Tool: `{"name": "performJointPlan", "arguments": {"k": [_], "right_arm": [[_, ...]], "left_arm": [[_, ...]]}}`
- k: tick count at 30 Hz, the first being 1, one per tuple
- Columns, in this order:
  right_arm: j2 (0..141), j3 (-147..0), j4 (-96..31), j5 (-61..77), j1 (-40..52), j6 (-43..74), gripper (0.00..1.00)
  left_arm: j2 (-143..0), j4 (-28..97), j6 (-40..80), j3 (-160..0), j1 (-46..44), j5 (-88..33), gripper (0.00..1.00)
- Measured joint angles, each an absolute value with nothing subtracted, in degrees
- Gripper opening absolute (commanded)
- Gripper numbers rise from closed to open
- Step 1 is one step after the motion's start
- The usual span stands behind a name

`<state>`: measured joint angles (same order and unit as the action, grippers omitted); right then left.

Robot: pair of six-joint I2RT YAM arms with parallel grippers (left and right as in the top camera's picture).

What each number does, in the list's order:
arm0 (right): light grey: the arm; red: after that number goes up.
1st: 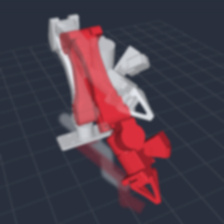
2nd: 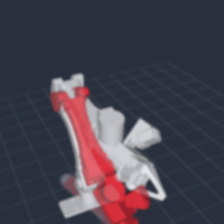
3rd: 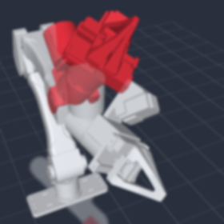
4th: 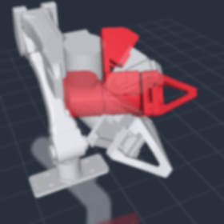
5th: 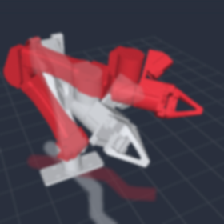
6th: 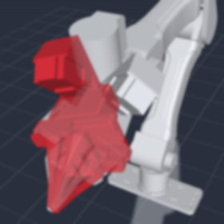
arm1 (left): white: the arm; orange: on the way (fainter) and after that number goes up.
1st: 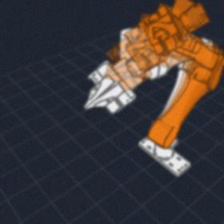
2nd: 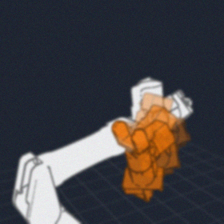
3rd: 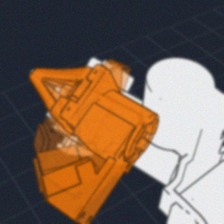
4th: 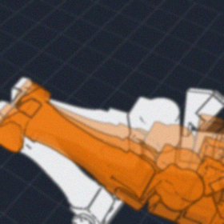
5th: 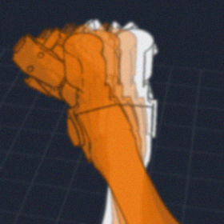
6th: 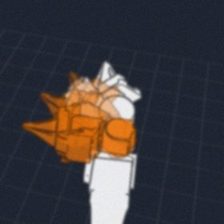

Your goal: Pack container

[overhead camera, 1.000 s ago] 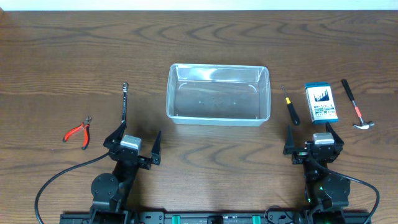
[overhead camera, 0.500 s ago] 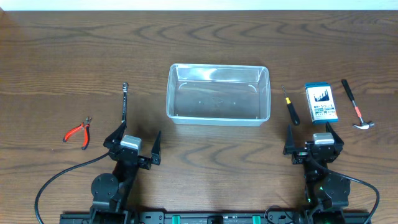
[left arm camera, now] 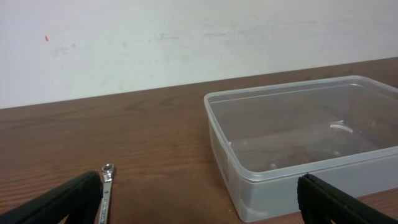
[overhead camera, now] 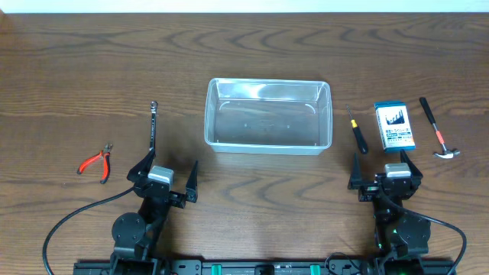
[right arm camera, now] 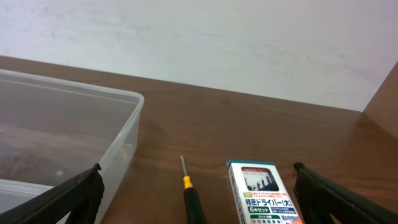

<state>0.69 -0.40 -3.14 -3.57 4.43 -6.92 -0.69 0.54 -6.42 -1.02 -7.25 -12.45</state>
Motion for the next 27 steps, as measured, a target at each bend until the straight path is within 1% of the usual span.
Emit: {"name": "performJointPlan", "arguments": {"k": [6,10,12,16,19,21,27], "right_arm": [[0.7,-0.4,-2.2,-3.7,4.4,-6.2,0.99],[0.7,-0.4,-1.1,-3.6,4.4,0.6,0.99],[0.7,-0.5,-1.2,-3.4,4.4,4.4,0.99],[3.2,-3.6,-3.2,-2.8,4.4,8.8,0.99],[10.2,-12.1,-8.0,-2.5,4.4,9.0,0.99],[16.1,-19.4,-13.7,-2.3,4.3,8.7,0.99],[42.3,-47.9,-39.9,-1.7,4.0,7.8,0.99]], "left_arm": [[-0.7,0.5,-6.4,-1.0,-7.2,-12.4,0.98],[-0.7,1.5,-4.1,-1.4,-7.2,-11.7,0.98],[-0.8,5.8,-2.2,-3.2,-7.2,-10.7,0.98],[-3.9,19.7,0.1,-10.6,-7.2,-7.0,0.98],[-9.9,28.5,0.5,-20.7,-7.2,-3.3,0.98],[-15.4,34.0,0.8,-28.9,-7.2,-1.3,0.98],[-35.2,51.7,1.5,-49.9,-7.2,1.9,0.98]]}}
